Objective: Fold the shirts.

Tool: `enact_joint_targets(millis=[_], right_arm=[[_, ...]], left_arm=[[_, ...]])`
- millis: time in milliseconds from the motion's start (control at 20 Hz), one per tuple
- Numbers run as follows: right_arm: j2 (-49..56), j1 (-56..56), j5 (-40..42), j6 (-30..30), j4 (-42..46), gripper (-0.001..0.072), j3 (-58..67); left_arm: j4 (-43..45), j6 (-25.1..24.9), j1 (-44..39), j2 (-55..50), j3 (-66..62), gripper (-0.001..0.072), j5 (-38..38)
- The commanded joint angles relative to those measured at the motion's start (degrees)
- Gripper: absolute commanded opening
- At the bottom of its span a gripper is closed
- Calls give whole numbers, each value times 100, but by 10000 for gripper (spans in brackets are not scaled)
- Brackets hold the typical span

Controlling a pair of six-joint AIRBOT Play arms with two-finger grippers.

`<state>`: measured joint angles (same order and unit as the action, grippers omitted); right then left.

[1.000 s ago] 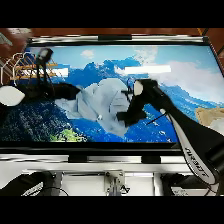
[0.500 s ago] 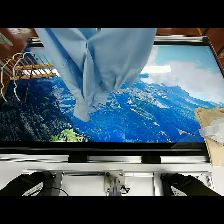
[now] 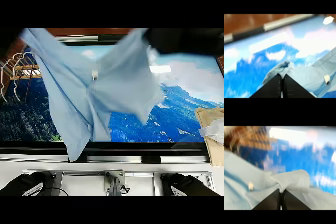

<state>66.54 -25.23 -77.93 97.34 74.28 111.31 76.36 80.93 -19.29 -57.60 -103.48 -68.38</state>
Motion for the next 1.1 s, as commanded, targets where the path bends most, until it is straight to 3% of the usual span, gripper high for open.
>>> enact_joint_targets(millis=[0,300,550,600,700,950,1050], right_arm=[[376,-149,-1405,46,72,82,-1239],[1075,-413,-647,55,249,82,-2566],[1696,-682,44,31,-190,82,-2566],[1725,-682,31,31,-201,82,-2566],[1685,-682,-15,22,-181,82,-2559],[1156,-678,-118,-96,-160,82,-2559],[892,-678,-155,15,-153,82,-2559]], left_arm=[[717,426,15,-61,1591,47,-415],[769,1137,140,-251,4341,47,-157],[-179,1132,131,-251,4994,51,916],[-179,1130,166,-251,4977,86,927],[-179,1130,282,-249,4975,224,876],[-184,955,684,-219,4854,249,505],[-186,911,684,-236,4859,589,494]])
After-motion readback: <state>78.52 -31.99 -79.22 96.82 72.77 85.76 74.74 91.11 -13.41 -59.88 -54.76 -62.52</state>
